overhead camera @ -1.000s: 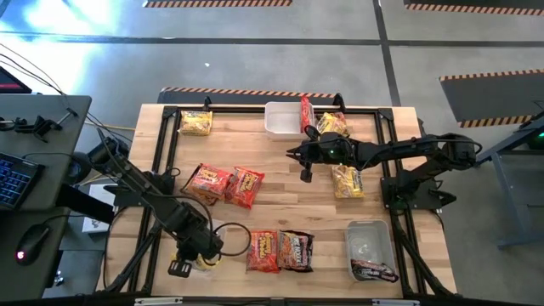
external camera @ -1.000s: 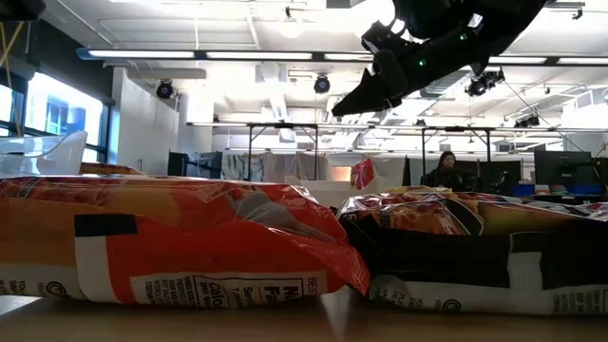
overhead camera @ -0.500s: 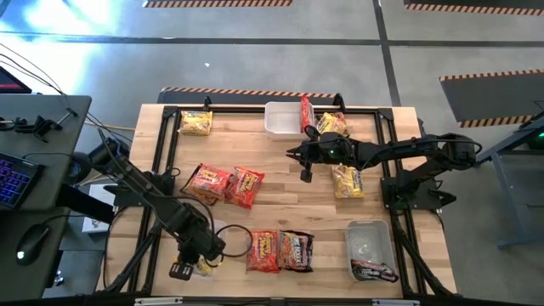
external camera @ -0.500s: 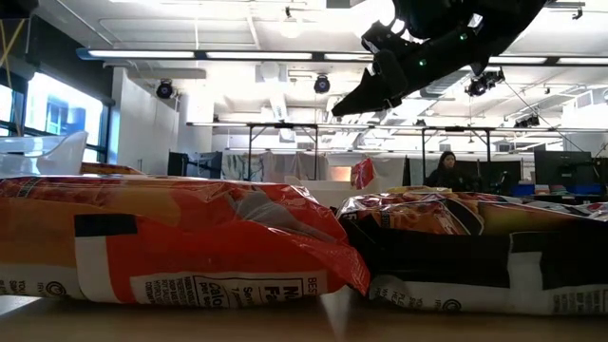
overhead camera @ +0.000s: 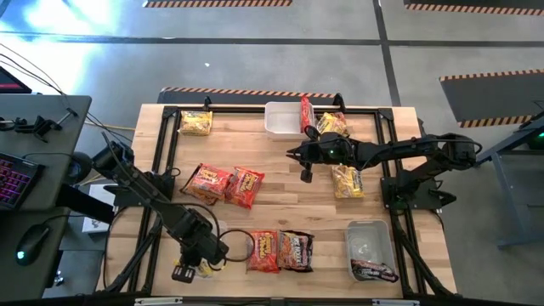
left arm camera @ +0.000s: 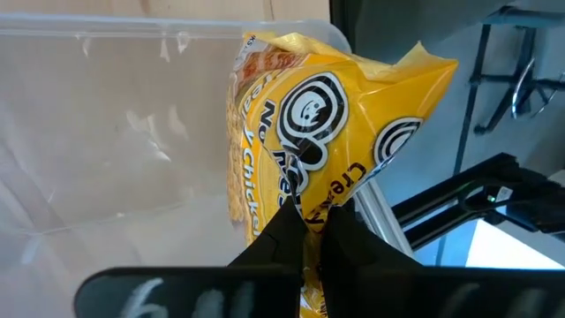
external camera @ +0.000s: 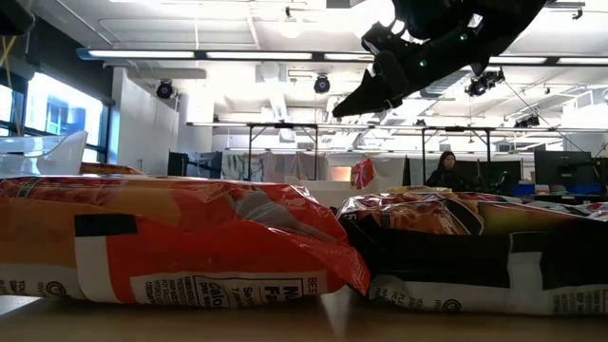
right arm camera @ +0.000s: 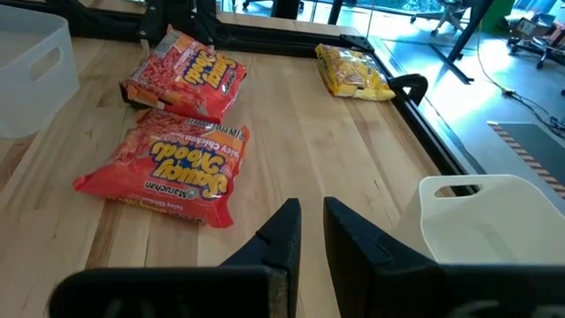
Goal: Sort Maruchan noodles
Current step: Put the yellow noodle pack into the transparent bin
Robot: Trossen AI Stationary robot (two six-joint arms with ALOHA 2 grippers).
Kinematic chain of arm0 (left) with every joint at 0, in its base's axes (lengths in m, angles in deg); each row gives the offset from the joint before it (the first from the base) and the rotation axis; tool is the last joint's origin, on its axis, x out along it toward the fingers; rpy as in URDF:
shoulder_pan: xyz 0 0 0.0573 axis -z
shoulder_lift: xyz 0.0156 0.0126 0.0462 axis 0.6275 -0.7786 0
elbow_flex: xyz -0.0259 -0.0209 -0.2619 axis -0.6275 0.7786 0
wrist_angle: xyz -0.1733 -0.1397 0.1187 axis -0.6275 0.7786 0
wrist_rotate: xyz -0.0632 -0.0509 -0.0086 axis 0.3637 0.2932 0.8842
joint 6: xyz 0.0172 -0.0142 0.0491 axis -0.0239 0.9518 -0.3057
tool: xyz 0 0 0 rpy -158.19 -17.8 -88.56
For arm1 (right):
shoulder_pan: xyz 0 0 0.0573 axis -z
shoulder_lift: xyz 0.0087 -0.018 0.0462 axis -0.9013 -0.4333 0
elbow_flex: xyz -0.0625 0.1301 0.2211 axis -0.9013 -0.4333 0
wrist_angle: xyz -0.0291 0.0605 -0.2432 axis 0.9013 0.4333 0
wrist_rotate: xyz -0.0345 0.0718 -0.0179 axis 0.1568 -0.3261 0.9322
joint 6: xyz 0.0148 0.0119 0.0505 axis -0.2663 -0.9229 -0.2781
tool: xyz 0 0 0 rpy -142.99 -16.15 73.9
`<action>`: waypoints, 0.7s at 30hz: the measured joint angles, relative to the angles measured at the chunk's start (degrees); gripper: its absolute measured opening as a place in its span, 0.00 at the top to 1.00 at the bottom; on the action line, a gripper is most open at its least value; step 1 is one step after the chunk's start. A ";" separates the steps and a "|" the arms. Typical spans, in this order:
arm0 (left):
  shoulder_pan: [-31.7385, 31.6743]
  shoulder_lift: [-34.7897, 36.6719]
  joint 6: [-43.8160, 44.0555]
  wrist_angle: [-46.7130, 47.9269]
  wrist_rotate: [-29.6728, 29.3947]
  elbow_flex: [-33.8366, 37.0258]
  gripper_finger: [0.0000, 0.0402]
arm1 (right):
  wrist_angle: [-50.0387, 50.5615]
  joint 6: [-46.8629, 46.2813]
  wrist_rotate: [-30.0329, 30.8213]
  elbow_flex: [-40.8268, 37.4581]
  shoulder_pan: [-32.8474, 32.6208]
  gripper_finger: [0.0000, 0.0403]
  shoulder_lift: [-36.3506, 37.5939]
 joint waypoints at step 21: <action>0.13 -0.80 2.73 -1.09 -0.03 -0.04 0.85 | 0.40 0.00 0.00 0.00 -0.02 0.91 0.00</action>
